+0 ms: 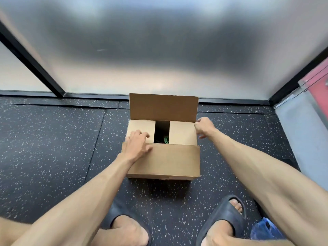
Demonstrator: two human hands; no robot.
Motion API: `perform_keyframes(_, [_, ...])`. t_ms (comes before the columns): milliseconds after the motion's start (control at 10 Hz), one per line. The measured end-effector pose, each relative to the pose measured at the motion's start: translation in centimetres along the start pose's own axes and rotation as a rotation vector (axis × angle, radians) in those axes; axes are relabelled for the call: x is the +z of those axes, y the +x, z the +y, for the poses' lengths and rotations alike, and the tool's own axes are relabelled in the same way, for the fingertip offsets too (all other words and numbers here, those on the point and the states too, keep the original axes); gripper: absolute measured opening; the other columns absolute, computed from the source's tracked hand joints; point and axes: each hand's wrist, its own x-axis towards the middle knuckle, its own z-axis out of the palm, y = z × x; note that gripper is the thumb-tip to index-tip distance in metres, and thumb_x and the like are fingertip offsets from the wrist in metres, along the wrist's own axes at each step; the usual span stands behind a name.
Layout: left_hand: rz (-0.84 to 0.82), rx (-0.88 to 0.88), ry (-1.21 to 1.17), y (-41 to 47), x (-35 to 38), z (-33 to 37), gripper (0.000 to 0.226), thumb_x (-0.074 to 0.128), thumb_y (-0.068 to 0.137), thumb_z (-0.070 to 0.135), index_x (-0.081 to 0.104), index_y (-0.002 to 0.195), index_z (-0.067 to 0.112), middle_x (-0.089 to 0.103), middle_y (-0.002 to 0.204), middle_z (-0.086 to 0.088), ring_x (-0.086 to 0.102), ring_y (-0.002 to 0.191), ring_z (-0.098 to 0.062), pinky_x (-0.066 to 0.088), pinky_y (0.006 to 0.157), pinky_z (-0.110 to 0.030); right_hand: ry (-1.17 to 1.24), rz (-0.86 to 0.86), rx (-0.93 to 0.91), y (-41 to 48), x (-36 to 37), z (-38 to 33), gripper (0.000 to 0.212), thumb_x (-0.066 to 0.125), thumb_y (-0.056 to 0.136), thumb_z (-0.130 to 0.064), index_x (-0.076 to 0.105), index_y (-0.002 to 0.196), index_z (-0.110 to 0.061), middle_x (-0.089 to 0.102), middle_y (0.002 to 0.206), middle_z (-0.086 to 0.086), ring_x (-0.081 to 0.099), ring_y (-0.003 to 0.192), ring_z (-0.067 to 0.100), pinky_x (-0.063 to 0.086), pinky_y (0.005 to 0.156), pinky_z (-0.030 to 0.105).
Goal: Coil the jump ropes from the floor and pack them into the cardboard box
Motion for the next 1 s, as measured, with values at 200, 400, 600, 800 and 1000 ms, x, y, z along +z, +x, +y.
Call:
perform_keyframes(200, [0.184,-0.461,-0.329,-1.7,4.1,-2.1,0.085,0.070,0.085,0.042,0.026,0.147,0.006,0.038,0.143,-0.019,0.035,0.133,-0.037,0.031,0.106,-0.054,0.297,0.180,-0.157,1.6,-0.1,-2.2,0.054,0.048,0.083,-0.006,0.046,0.137,-0.010,0.061,0.114,0.006,0.061,0.103,0.026,0.050,0.087,0.035])
perform_keyframes(400, [0.232,-0.653,-0.670,-2.3,4.2,-2.6,0.127,0.083,0.071,0.047,-0.005,0.154,0.010,0.022,0.155,-0.025,0.027,0.142,-0.041,0.024,0.112,-0.060,0.198,0.413,-0.488,-4.3,2.2,1.0,0.024,0.049,0.085,-0.012,0.052,0.109,-0.013,0.059,0.101,0.004,0.052,0.094,0.019,0.040,0.076,0.030])
perform_keyframes(600, [0.411,-0.280,-0.174,-2.7,4.9,-2.3,0.104,0.070,0.079,0.037,0.004,0.158,0.019,0.018,0.158,-0.024,0.024,0.145,-0.037,0.018,0.117,-0.049,-0.544,0.337,-0.849,-7.4,5.9,7.3,0.027,0.050,0.095,-0.027,0.060,0.116,-0.014,0.054,0.122,0.005,0.049,0.113,0.018,0.046,0.100,0.034])
perform_keyframes(800, [0.220,0.113,0.174,-1.6,3.5,-2.3,0.032,0.061,0.093,0.022,0.061,0.125,0.023,0.057,0.123,-0.007,0.052,0.112,-0.023,0.049,0.090,-0.038,-0.686,0.260,-0.749,-8.3,6.5,6.3,0.028,0.040,0.103,-0.027,0.059,0.118,-0.013,0.051,0.120,0.007,0.050,0.109,0.022,0.050,0.093,0.038])
perform_keyframes(1000, [0.135,0.126,0.263,0.5,-1.8,0.6,0.023,0.054,0.095,0.019,0.064,0.115,0.018,0.059,0.114,-0.005,0.054,0.106,-0.025,0.045,0.088,-0.039,-0.649,0.207,-0.673,-8.8,2.8,1.2,0.031,0.042,0.098,-0.025,0.056,0.122,-0.011,0.053,0.121,0.011,0.048,0.112,0.028,0.043,0.096,0.042])
